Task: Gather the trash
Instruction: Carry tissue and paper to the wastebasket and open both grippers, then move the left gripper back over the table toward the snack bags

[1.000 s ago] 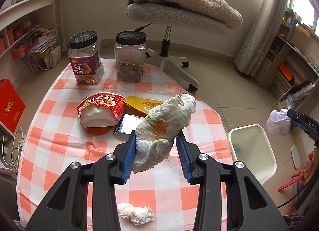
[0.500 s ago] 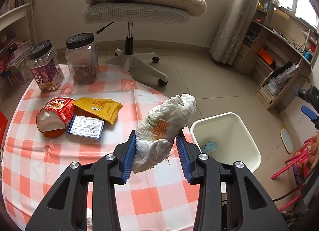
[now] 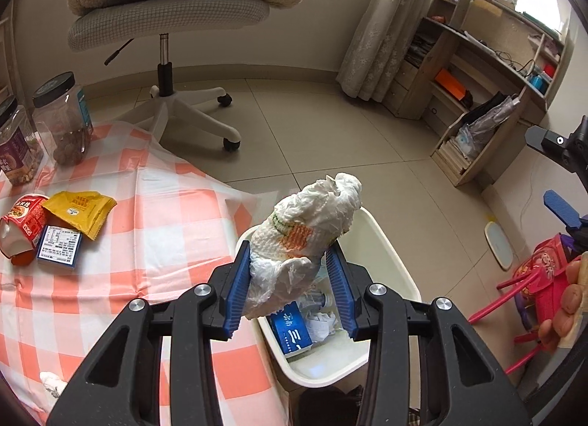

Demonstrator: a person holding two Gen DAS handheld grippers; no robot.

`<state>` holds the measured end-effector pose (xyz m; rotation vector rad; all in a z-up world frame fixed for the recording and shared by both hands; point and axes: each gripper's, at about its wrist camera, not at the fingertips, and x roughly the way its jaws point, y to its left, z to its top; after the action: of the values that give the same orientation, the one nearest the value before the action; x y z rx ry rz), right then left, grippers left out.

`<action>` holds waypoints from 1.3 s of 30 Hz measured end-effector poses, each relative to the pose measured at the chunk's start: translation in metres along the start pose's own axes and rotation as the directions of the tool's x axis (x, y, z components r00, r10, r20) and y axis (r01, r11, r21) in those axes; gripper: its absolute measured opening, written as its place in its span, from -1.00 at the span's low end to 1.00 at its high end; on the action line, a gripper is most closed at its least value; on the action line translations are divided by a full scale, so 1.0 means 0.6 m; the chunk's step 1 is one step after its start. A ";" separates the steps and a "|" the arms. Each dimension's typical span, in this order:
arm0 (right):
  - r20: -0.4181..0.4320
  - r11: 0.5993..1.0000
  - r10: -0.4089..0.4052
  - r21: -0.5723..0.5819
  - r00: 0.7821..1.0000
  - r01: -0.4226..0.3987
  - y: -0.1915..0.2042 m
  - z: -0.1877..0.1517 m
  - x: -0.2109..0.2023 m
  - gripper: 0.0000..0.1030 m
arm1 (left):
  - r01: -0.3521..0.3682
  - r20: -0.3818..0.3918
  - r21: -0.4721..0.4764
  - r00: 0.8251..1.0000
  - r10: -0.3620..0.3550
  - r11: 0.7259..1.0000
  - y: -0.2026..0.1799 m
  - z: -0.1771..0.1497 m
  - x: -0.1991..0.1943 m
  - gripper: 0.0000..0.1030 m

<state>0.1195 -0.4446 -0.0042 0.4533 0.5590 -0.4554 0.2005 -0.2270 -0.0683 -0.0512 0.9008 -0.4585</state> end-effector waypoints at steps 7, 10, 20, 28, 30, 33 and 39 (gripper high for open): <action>-0.008 1.000 0.001 0.016 1.000 -0.001 -0.002 0.001 0.001 0.84 | 0.067 -0.024 0.003 0.997 -0.066 0.998 -0.036 0.015 0.022 0.22; -0.012 1.000 0.000 -0.014 1.000 0.000 0.014 -0.003 0.003 0.85 | 0.027 -0.002 0.038 1.000 -0.027 0.999 -0.029 0.011 0.012 0.32; -0.044 0.984 0.005 -0.177 0.999 -0.012 0.103 -0.039 0.015 0.86 | -0.126 -0.013 0.017 0.992 0.126 0.992 0.086 -0.014 -0.006 0.49; -0.095 0.958 0.021 -0.284 0.995 -0.047 0.178 -0.075 0.031 0.86 | -0.222 -0.059 -0.097 0.974 0.217 0.970 0.204 -0.034 -0.012 0.49; -0.106 0.950 0.023 -0.309 0.994 -0.055 0.195 -0.084 0.034 0.86 | -0.259 -0.072 -0.132 0.965 0.251 0.957 0.235 -0.041 -0.009 0.49; -0.120 0.937 0.027 -0.344 0.992 -0.067 0.222 -0.099 0.039 0.86 | -0.316 -0.120 -0.242 0.948 0.295 0.917 0.295 -0.047 0.000 0.49; -0.143 0.912 0.036 -0.399 0.989 -0.090 0.262 -0.118 0.049 0.86 | -0.452 -0.250 -0.593 0.890 0.381 0.666 0.458 -0.077 0.006 0.49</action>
<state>0.1952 -0.2893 -0.0311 0.1018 0.7462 -0.2371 0.2670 0.0263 -0.1635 -0.4444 1.1061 0.3079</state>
